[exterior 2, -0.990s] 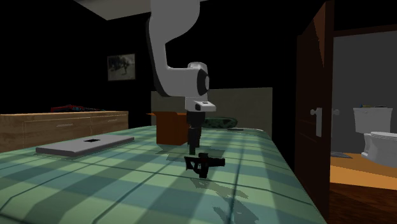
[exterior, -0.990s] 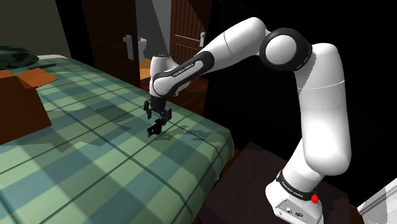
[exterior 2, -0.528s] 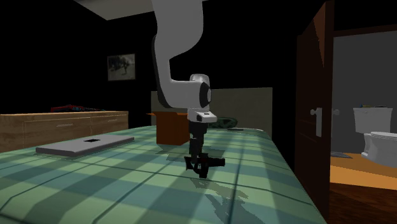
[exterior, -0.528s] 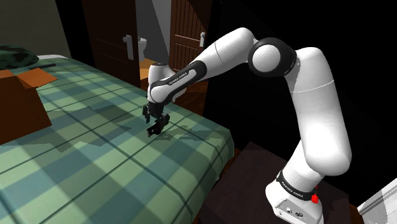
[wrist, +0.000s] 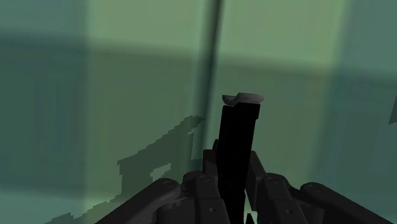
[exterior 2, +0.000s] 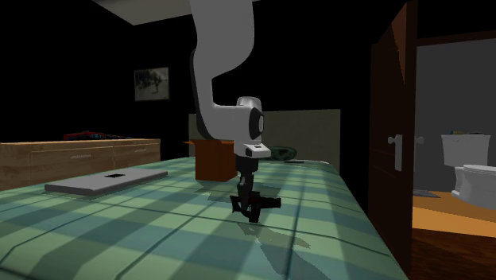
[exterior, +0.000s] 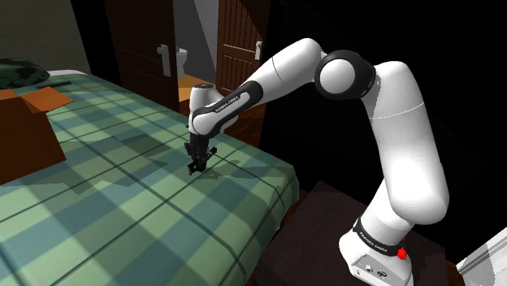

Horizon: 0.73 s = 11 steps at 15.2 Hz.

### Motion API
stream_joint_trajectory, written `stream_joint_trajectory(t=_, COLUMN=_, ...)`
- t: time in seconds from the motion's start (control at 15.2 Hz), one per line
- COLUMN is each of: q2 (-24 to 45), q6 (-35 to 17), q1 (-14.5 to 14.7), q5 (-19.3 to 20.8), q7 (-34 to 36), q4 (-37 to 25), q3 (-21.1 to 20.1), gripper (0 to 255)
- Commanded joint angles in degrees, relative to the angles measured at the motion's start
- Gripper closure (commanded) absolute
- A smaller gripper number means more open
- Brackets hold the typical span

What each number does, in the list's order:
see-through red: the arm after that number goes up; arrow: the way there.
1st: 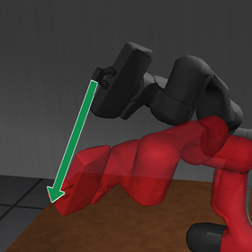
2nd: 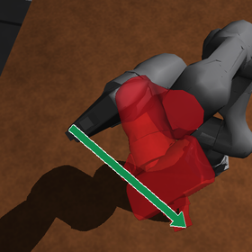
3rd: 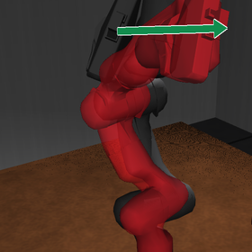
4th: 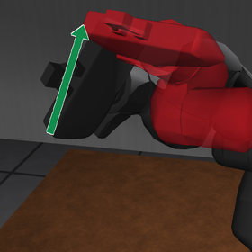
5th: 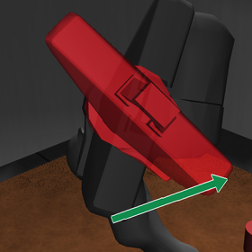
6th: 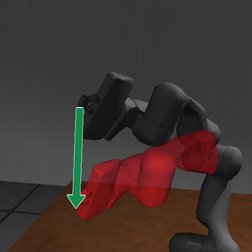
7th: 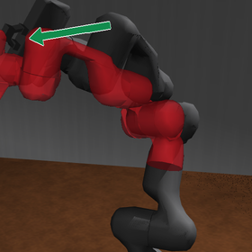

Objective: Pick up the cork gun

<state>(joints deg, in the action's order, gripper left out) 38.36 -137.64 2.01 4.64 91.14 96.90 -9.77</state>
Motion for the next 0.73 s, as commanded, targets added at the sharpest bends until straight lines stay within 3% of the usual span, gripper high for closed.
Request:
stream_joint_trajectory(t=0.0, q2=0.0, q6=0.0, q1=0.0, q5=0.0, q7=0.0, q4=0.0, q3=0.0, gripper=255)
stream_joint_trajectory(t=0.66, q2=-2.9, q6=3.2, q1=-0.3, q5=-0.5, q7=-0.1, q4=-0.3, q3=-0.4, gripper=255)
